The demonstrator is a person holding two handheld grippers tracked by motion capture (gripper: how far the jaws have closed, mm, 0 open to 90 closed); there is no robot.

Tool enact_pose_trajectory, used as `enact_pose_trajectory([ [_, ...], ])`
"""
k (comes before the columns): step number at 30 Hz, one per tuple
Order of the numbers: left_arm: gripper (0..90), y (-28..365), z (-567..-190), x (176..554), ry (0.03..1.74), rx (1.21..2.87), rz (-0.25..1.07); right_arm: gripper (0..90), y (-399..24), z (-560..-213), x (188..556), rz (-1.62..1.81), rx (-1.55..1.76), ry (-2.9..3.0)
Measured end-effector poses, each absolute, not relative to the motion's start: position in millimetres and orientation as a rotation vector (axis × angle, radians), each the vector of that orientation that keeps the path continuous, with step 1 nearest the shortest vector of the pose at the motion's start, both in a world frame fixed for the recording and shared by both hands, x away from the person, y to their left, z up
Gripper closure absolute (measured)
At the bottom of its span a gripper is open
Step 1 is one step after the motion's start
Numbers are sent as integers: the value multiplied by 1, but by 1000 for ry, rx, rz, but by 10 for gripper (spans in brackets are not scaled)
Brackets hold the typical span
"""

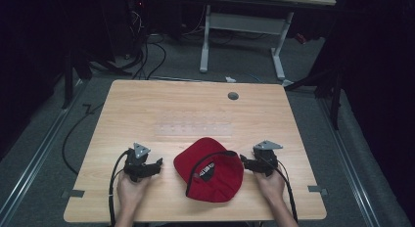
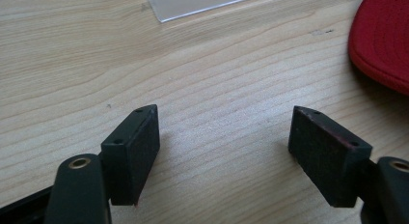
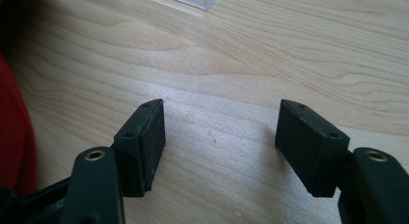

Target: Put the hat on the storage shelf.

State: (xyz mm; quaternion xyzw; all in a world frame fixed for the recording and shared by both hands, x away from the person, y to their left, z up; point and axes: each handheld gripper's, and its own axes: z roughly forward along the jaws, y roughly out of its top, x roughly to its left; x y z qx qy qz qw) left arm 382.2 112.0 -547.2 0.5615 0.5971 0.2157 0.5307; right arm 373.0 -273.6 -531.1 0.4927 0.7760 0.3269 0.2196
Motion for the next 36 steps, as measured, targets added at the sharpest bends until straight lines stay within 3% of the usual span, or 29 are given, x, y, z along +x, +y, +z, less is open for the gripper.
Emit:
enact_pose_trajectory([
  [19, 265, 112, -547, 382, 1424, 1341, 515, 354, -275, -531, 373, 909, 1370, 2145],
  [36, 265, 112, -547, 382, 1424, 1342, 515, 471, -292, -521, 360, 953, 1415, 2072],
])
